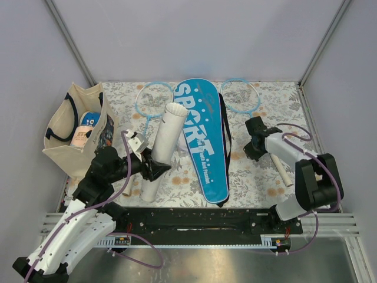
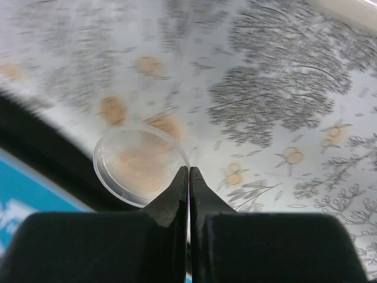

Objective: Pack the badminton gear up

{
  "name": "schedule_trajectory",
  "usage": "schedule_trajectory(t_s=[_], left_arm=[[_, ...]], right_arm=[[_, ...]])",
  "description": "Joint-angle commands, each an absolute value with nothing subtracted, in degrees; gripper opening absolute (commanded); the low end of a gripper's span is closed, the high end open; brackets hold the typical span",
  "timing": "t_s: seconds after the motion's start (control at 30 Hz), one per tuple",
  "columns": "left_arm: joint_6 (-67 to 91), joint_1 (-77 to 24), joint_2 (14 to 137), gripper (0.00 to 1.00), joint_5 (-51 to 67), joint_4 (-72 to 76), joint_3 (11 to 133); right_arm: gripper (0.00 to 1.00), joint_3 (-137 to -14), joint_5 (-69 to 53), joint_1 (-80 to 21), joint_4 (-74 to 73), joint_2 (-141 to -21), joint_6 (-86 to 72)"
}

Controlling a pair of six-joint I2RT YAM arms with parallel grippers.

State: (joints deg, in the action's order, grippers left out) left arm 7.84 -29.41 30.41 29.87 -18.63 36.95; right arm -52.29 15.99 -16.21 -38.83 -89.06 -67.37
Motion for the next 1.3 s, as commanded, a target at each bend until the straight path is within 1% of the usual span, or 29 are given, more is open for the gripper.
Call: schedule_trajectory(t_s=[0.0, 0.13, 0.27, 0.3, 0.4, 0.43, 0.57, 0.67, 0.8, 0.93, 1.17, 1.27], left_arm=[[6.2, -30.0, 30.2, 0.52, 33.7, -12.0, 36.0], [4.1, -30.5, 29.6, 0.52, 34.1, -9.6, 34.2], [-1.0, -31.0, 32.3, 0.52, 34.1, -9.9, 34.5], [-3.0, -31.0, 33.2, 0.52, 34.5, -10.5, 34.6], [-8.9, -31.1, 35.2, 0.47, 34.9, -10.3, 34.9], [-10.7, -31.2, 35.6, 0.47, 34.1, -10.0, 34.9], [-18.7, -31.2, 36.6, 0.48, 33.1, -9.7, 34.5], [-24.1, -31.1, 36.5, 0.51, 32.4, -9.1, 33.9], [-28.8, -31.0, 37.3, 0.52, 31.3, -9.1, 34.5], [-31.3, -31.2, 40.0, 0.53, 30.2, -12.4, 38.0], [-33.2, -31.1, 42.0, 0.53, 30.1, -15.3, 39.8], [-33.0, -31.1, 42.2, 0.52, 30.1, -15.3, 39.9]], right_arm=[[0.00, -55.6, 10.0, -15.9, -28.5, -78.9, -52.3], [0.00, -59.1, 0.7, -15.8, -25.3, -73.7, -40.2], [0.00, -66.0, -16.0, -15.3, -27.6, -69.7, -30.5], [0.00, -67.2, -18.9, -15.3, -28.0, -68.7, -29.9], [0.00, -71.4, -28.5, -15.1, -28.7, -66.5, -29.6], [0.00, -73.0, -31.0, -15.1, -29.1, -66.2, -29.7], [0.00, -76.7, -37.9, -15.1, -30.7, -63.4, -31.0], [0.00, -77.0, -43.9, -15.1, -30.8, -61.4, -32.0], [0.00, -75.7, -48.5, -15.1, -30.7, -59.3, -32.1], [0.00, -72.6, -52.6, -15.1, -29.9, -58.0, -33.2], [0.00, -69.4, -52.3, -15.8, -30.0, -57.3, -34.0], [0.00, -70.1, -49.8, -18.0, -31.6, -58.4, -33.1]])
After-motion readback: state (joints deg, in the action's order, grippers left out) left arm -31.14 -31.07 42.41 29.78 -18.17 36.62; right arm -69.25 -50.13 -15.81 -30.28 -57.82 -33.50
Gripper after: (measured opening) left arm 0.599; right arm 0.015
